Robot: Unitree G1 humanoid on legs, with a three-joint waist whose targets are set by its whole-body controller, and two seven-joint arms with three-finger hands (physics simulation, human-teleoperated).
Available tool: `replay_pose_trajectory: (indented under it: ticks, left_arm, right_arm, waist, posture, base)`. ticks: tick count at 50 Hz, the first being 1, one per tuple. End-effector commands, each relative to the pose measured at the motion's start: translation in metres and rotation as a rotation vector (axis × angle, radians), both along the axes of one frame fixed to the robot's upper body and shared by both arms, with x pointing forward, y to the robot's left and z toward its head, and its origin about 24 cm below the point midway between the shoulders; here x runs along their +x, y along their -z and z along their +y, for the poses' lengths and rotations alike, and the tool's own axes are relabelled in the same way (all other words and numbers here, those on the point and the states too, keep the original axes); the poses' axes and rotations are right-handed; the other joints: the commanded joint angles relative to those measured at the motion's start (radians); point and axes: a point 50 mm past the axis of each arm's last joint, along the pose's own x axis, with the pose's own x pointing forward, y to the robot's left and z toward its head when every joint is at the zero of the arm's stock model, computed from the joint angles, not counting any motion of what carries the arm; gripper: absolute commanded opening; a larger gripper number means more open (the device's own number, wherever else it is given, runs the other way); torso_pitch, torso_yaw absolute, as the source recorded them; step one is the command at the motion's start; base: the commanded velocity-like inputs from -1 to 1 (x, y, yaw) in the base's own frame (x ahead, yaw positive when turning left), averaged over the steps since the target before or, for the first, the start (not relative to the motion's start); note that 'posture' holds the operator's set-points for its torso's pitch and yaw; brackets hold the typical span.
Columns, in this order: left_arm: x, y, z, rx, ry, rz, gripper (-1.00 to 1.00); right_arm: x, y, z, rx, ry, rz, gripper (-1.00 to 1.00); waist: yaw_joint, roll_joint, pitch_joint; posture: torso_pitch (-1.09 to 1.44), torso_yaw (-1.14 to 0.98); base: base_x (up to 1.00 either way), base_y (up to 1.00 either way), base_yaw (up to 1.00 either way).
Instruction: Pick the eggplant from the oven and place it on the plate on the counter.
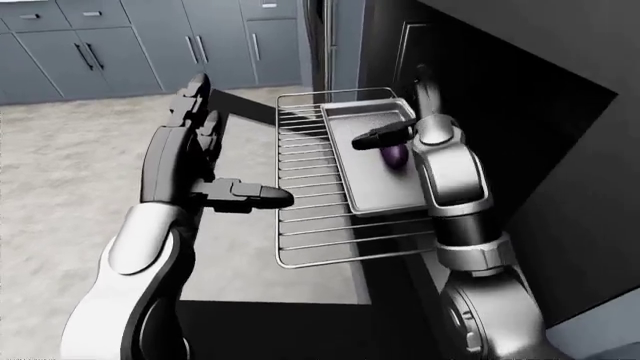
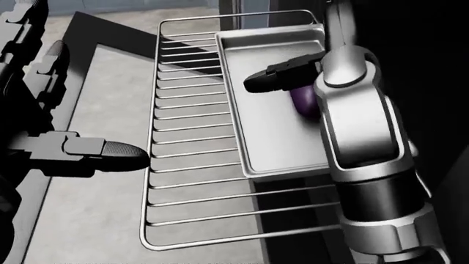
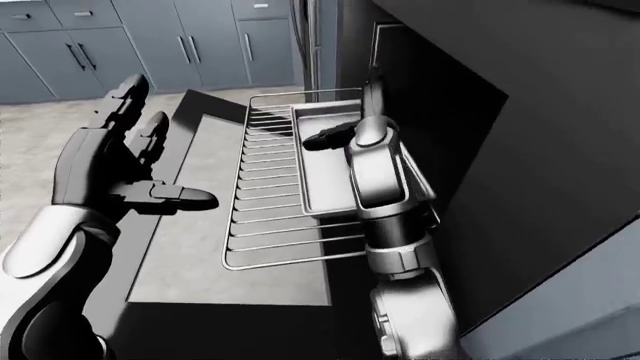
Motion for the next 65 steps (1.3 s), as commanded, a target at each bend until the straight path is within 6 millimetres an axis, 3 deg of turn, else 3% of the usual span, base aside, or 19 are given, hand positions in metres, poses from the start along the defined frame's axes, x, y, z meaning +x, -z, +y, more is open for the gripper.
replay_pose_trajectory:
  ticks: [1, 20, 29, 31, 37, 46, 48, 52, 57, 65]
  left_arm:
    - [-0.003, -0.012, 0.002, 0.001, -0.008, -0.075, 1.00]
    - [-0.004, -0.009, 0.005, -0.006, -0.011, -0.071, 1.00]
    - [-0.005, -0.009, 0.004, -0.007, -0.007, -0.072, 1.00]
    - [-0.005, -0.009, 0.005, -0.008, -0.008, -0.072, 1.00]
    - [-0.004, -0.010, 0.004, -0.007, -0.005, -0.073, 1.00]
    - [-0.008, -0.013, 0.007, -0.010, -0.006, -0.078, 1.00]
    - [-0.007, -0.012, 0.009, -0.010, -0.008, -0.077, 1.00]
    - [-0.007, -0.012, 0.008, -0.012, -0.008, -0.077, 1.00]
    - [-0.007, -0.015, 0.006, -0.008, -0.004, -0.081, 1.00]
    - [-0.008, -0.015, 0.007, -0.008, -0.006, -0.080, 1.00]
  right_arm:
    - [-0.002, -0.026, 0.002, -0.021, -0.005, -0.114, 1.00]
    - [0.022, 0.006, 0.003, -0.068, 0.010, -0.023, 1.00]
    - [0.027, 0.015, -0.004, -0.089, 0.037, -0.002, 0.87]
    - [0.030, 0.018, -0.006, -0.090, 0.040, 0.004, 0.69]
    - [0.034, 0.019, -0.004, -0.071, 0.042, 0.021, 0.78]
    - [0.039, 0.030, -0.001, -0.074, 0.052, 0.053, 0.63]
    - [0.040, 0.033, -0.003, -0.081, 0.057, 0.060, 0.48]
    - [0.040, 0.040, -0.005, -0.087, 0.061, 0.072, 0.46]
    - [0.041, 0.041, -0.008, -0.088, 0.071, 0.078, 0.22]
    - [0.041, 0.061, -0.006, -0.155, 0.076, 0.105, 0.15]
  waist:
    - [0.000, 0.000, -0.029]
    - [-0.002, 0.006, -0.031]
    - [0.001, 0.005, -0.033]
    - [0.001, 0.005, -0.034]
    - [0.000, 0.005, -0.037]
    - [-0.001, 0.007, -0.037]
    - [-0.001, 0.007, -0.038]
    - [0.001, 0.007, -0.040]
    - [0.001, 0.005, -0.041]
    - [-0.001, 0.005, -0.043]
  posture:
    - [0.00, 0.00]
    - [0.00, 0.00]
    - [0.00, 0.00]
    - [0.00, 0.00]
    - [0.00, 0.00]
    - [0.00, 0.00]
    - [0.00, 0.00]
    - [0.00, 0.00]
    - [0.00, 0.00]
    - [0.00, 0.00]
  base:
    - [0.00, 0.00, 0.00]
    - [0.00, 0.00, 0.00]
    - [0.00, 0.00, 0.00]
    - [0.00, 0.00, 0.00]
    - [0.00, 0.00, 0.00]
    - [0.00, 0.00, 0.00]
    - [0.00, 0.00, 0.00]
    - [0.00, 0.00, 0.00]
    - [0.00, 0.00, 0.00]
    - [0.00, 0.00, 0.00]
